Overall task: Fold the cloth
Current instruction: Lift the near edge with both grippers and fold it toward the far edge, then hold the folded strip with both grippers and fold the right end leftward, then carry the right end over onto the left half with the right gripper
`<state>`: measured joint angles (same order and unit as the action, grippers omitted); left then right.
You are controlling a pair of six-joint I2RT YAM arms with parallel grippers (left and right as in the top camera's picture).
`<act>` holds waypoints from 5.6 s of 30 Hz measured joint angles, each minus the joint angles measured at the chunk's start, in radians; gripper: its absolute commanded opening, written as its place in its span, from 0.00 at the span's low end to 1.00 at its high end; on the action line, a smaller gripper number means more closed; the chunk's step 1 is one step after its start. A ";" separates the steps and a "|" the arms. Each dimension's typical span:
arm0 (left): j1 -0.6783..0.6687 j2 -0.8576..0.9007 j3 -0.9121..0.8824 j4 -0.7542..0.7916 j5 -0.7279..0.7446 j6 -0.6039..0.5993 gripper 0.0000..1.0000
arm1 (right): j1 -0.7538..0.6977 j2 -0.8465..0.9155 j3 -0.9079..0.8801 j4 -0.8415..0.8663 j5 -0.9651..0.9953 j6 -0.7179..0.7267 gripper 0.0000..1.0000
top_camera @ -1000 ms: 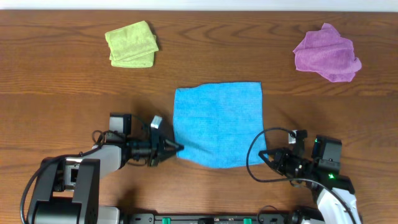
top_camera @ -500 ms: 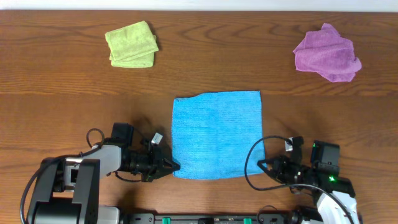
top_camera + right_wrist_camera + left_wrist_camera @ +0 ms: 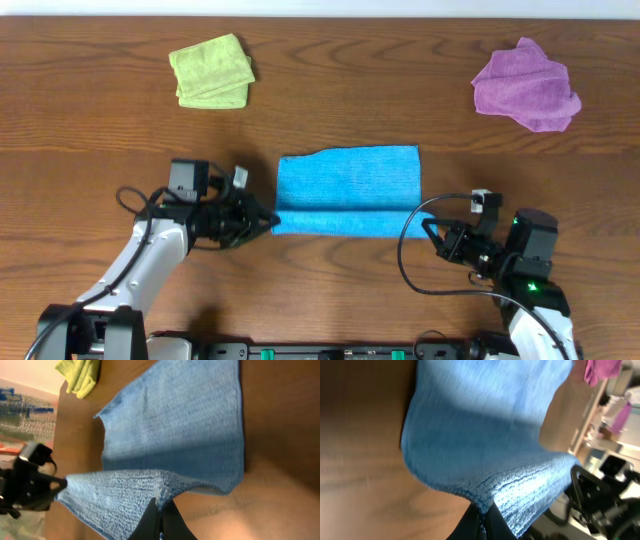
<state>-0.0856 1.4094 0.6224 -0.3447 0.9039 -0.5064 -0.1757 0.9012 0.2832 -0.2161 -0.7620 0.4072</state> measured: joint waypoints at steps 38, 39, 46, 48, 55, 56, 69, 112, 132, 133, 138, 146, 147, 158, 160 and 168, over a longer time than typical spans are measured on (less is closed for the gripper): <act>-0.105 0.385 0.411 0.174 -0.434 -0.040 0.05 | 0.207 0.845 0.543 0.266 0.322 -0.010 0.01; -0.105 0.394 0.411 0.175 -0.434 -0.039 0.06 | 0.210 0.852 0.543 0.265 0.326 -0.010 0.01; -0.105 0.460 0.411 0.190 -0.440 -0.034 0.06 | 0.218 0.856 0.546 0.255 0.344 -0.010 0.04; -0.105 0.461 0.411 0.195 -0.441 -0.022 0.12 | 0.219 0.856 0.547 0.243 0.351 -0.013 0.18; -0.095 0.461 0.411 0.195 -0.473 0.009 0.44 | 0.217 0.856 0.550 0.193 0.398 -0.037 0.40; -0.094 0.461 0.411 0.194 -0.474 0.014 0.45 | 0.217 0.856 0.550 0.185 0.399 -0.037 0.40; -0.088 0.325 0.437 0.081 -0.512 0.089 0.05 | 0.216 0.661 0.552 0.027 0.429 -0.037 0.60; -0.190 0.504 0.466 0.122 -0.579 0.084 0.05 | 0.190 0.543 0.145 0.332 0.341 0.377 0.73; -0.190 0.504 0.466 0.111 -0.583 0.084 0.06 | 0.277 0.812 0.163 0.822 0.389 0.537 0.61; -0.190 0.504 0.466 0.109 -0.583 0.084 0.06 | 0.281 0.827 0.164 0.840 0.396 0.543 0.56; -0.190 0.504 0.466 0.096 -0.583 0.084 0.06 | 0.298 0.874 0.165 0.895 0.430 0.550 0.20; -0.190 0.504 0.470 0.064 -0.582 0.084 0.06 | 0.322 0.914 0.134 1.064 0.464 0.523 0.01; -0.190 0.504 0.471 0.063 -0.582 0.084 0.05 | 0.322 0.912 0.134 1.096 0.458 0.520 0.01; -0.190 0.504 0.472 0.059 -0.582 0.084 0.06 | 0.348 0.733 0.134 1.098 0.371 0.507 0.01; -0.190 0.504 0.472 0.059 -0.582 0.084 0.06 | 0.373 0.720 0.139 1.090 0.367 0.505 0.02; -0.190 0.504 0.472 0.057 -0.582 0.084 0.06 | 0.512 0.719 0.268 0.898 0.373 0.468 0.01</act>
<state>-0.2760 1.9133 1.0943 -0.2874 0.3222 -0.4221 0.3367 1.6203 0.5510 0.6819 -0.3889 0.8749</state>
